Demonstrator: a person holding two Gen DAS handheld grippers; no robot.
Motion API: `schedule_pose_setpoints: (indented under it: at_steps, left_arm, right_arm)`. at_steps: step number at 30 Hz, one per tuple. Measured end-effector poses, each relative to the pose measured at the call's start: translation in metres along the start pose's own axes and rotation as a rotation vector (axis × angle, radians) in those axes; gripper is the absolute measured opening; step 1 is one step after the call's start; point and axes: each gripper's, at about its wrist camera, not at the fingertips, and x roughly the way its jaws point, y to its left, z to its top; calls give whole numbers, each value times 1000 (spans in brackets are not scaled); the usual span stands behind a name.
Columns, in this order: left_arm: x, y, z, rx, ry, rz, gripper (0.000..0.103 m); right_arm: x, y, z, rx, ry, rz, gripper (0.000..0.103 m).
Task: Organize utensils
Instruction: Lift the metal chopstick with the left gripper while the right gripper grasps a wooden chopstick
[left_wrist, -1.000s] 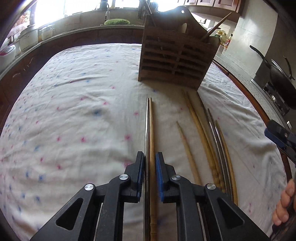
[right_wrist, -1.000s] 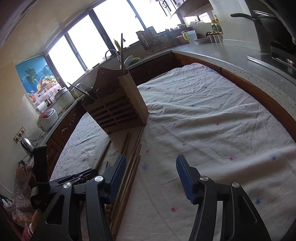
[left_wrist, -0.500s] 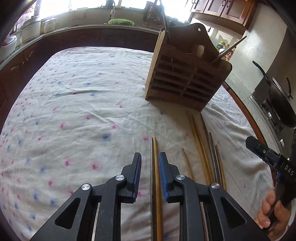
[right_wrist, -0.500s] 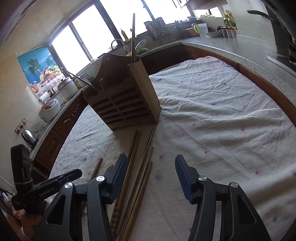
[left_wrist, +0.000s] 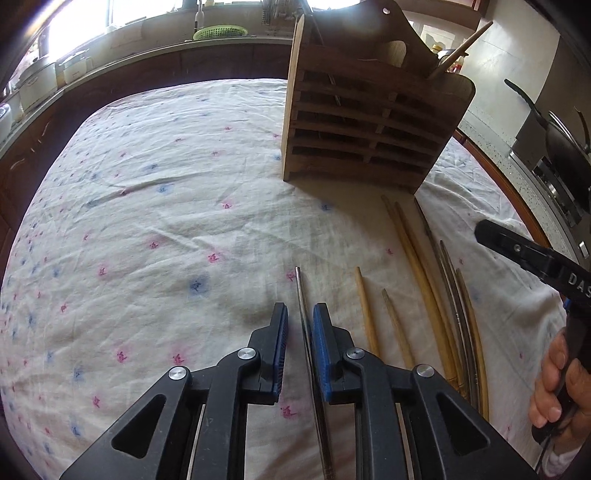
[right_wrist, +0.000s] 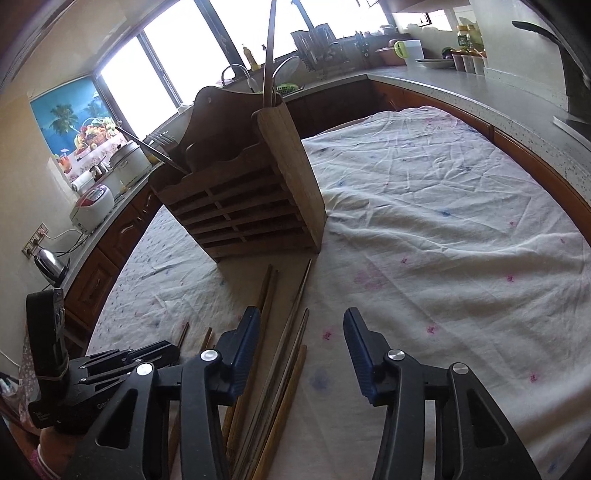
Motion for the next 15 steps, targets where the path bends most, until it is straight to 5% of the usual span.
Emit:
schedule_pose_setpoints:
  at_steps: [9,15]
  left_arm:
    - [14,-9,11,50,0,18,8]
    - [13,-9,5,48,-36,17,4]
  right_arm:
    - [64,12,22,-80,113,-78,27]
    - [69,24,20,-177,95,-164,9]
